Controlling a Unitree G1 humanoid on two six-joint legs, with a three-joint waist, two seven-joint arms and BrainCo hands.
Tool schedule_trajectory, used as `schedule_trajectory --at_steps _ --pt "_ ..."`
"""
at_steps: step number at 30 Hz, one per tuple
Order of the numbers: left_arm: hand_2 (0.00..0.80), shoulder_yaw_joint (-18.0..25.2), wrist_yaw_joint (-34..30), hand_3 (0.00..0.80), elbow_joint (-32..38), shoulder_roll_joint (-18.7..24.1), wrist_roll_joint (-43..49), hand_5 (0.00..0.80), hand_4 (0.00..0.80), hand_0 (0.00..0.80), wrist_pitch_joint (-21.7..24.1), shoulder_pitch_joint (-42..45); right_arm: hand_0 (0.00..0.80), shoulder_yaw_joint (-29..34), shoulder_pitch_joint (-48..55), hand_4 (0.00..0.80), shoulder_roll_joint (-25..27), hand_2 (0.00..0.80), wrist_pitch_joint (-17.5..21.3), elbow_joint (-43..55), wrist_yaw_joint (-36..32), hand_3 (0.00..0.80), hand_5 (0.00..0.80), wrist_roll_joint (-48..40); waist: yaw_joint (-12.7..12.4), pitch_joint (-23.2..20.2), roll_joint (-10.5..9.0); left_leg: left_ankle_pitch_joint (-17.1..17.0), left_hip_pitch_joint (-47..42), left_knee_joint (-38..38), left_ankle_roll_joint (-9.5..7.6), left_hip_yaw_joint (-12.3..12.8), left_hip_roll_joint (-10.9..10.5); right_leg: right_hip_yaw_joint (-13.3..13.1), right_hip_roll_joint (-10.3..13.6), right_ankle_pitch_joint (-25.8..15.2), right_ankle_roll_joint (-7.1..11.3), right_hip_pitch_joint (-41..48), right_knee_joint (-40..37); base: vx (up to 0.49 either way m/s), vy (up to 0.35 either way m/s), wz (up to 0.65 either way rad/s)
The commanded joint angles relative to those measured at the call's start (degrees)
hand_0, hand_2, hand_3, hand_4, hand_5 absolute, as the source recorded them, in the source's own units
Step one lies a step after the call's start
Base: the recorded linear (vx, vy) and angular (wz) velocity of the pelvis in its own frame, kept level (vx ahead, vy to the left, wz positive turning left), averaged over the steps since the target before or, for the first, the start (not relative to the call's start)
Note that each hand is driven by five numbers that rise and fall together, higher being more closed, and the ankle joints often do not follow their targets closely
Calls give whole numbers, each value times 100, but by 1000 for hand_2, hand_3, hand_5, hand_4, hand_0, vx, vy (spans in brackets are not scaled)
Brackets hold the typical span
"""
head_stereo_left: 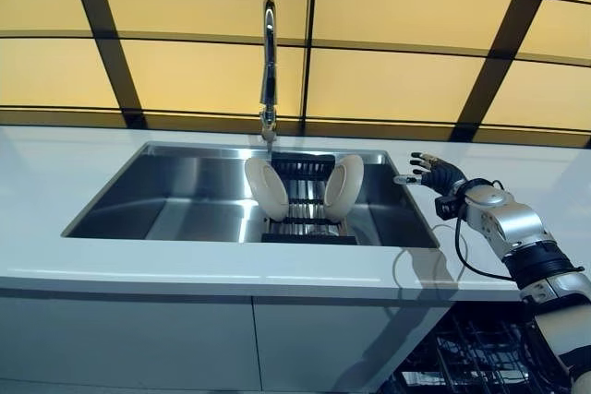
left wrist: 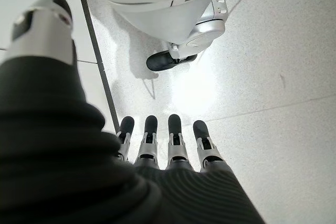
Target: Take plates into dishwasher
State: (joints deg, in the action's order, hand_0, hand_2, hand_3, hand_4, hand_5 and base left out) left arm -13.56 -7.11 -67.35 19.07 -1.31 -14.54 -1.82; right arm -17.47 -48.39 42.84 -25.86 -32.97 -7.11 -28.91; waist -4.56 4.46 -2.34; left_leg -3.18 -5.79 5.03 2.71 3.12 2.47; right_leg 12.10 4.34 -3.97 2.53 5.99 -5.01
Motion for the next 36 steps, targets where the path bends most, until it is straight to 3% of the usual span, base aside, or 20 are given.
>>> schedule_trajectory --at_steps 1,11,18,24,36 --pt "0 -400 -31 0 -254 237 -63 0 0 0 -110 -371 0 -340 -869 0 101 0 -83 -343 10 0 0 -151 -177 -59 -305 179 54 -3 80 95 45 83 504 -80 564 53 69 0 0 0" --pt "0 -457 -35 0 -184 262 -142 0 0 0 -234 -398 0 -588 -1134 0 -157 0 -547 -575 -20 0 0 -291 -261 -7 -328 182 54 -3 59 57 14 117 539 -106 584 55 68 0 0 0" --pt "0 -478 -40 0 -123 265 -249 0 0 0 -274 -449 0 -648 -1274 0 -416 0 -857 -629 404 0 0 -660 -297 37 -319 186 59 -3 51 54 1 134 552 -111 587 52 62 0 7 2" --pt "0 -509 40 0 -25 229 -381 0 0 0 -307 -513 0 -636 -1248 0 -730 0 -972 -478 903 0 0 -1259 -306 60 -296 185 66 -3 45 20 -15 116 556 -104 580 46 66 1 10 0" --pt "0 -625 105 0 124 169 -748 0 0 0 -588 -687 0 -661 -1251 0 -1160 0 -1019 -489 1350 0 0 -1341 -332 110 -220 181 72 -3 24 -42 -46 120 568 -105 574 54 55 7 16 1"
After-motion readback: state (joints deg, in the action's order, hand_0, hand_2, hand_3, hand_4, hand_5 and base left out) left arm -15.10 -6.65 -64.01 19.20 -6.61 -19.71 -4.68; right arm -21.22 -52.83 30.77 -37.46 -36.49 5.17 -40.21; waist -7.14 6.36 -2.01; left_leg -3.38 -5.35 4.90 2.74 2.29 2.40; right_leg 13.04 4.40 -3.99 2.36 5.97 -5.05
